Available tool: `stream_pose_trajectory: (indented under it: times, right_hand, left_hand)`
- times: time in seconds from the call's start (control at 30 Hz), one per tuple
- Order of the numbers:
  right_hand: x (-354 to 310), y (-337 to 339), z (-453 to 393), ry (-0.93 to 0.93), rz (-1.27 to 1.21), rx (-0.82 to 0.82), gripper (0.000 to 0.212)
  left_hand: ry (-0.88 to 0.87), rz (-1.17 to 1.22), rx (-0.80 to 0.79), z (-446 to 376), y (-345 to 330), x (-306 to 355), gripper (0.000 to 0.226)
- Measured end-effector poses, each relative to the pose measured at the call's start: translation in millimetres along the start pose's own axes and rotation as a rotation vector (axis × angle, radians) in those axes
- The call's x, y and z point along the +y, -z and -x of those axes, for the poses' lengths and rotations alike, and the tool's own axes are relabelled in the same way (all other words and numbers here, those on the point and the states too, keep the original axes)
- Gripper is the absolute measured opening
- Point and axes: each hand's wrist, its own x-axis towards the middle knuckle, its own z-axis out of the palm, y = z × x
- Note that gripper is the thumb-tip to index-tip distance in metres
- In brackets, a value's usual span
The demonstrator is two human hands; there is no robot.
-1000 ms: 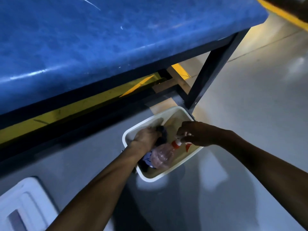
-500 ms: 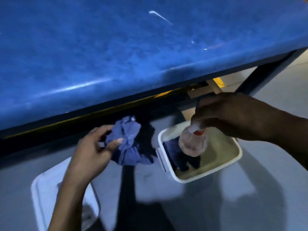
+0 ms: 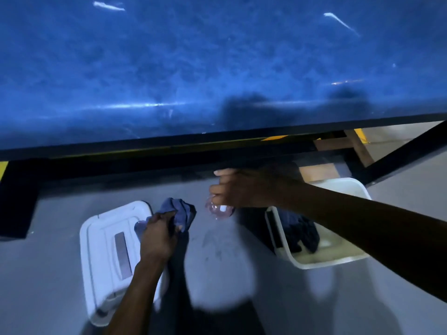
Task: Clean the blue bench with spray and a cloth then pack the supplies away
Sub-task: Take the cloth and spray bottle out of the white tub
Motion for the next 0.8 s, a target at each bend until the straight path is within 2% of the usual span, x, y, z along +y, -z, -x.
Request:
stream_pose_trajectory:
  times: [0.03,0.1,0.2,0.23,0.33,0.4,0.5,0.53,0.57,0.6,0.67,0.73,0.8]
  right_hand:
    - [-1.1,-8.8,-9.5,-0.013,-0.154,0.103,0.036]
    - [-10.6,-4.7,-18.0,0.071,-0.29,0.1,0.027]
    - [-12.7,-9.2,-21.6,0.146,-0.113,0.309,0.023]
    - [-11.3,-11.4,-18.6,0.116,-0.053,0.384,0.022]
    - [-6.7,-12.6,1.7,0.063,-0.111,0.598,0.02]
    - [-4.4,-5.3,29.1,-0.077,-0.233,0.586,0.027]
    - [-1.0,-8.0,94.3,-0.537,-0.524,0.607,0.02]
    - [-1.6,-16.8,116.2,-0.705,-0.644,0.565,0.017]
    - [-2.2,-36.5,134.6,-0.861,-0.742,0.433,0.022]
    - [-4.4,-57.4,148.8,-0.981,-0.826,0.221,0.037]
    - [-16.4,-102.7,158.0,-1.082,-0.98,-0.193,0.084]
    - [-32.9,-142.1,147.7,-1.073,-1.143,-0.308,0.12]
    - [-47.1,-168.1,127.8,-1.061,-1.195,-0.315,0.128]
  left_hand:
    - [-0.016,0.005,-0.008,-0.6,-6.7,-6.3,0.027]
    - [-0.026,-0.006,-0.035,-1.8,-15.1,-14.6,0.034]
    - [0.025,0.005,-0.071,-3.4,-19.2,-15.8,0.034]
    - [0.049,0.003,-0.084,-3.8,-20.5,-15.7,0.036]
    - [0.041,-0.03,-0.091,-0.7,-20.4,-5.8,0.057]
    - [0.055,-0.015,-0.075,5.0,-14.4,9.6,0.056]
    - [-0.001,0.018,0.006,10.3,-9.2,17.7,0.057]
    - [-0.027,0.004,0.007,11.0,-10.6,13.9,0.063]
    - [-0.046,-0.004,0.0,11.1,-13.7,7.7,0.069]
    - [-0.054,-0.006,-0.018,11.5,-17.2,1.2,0.074]
    - [-0.066,-0.005,-0.03,14.1,-24.3,-10.3,0.076]
    - [-0.085,-0.002,-0.015,17.6,-27.5,-14.8,0.074]
    - [-0.107,0.002,0.002,18.9,-30.4,-19.5,0.072]
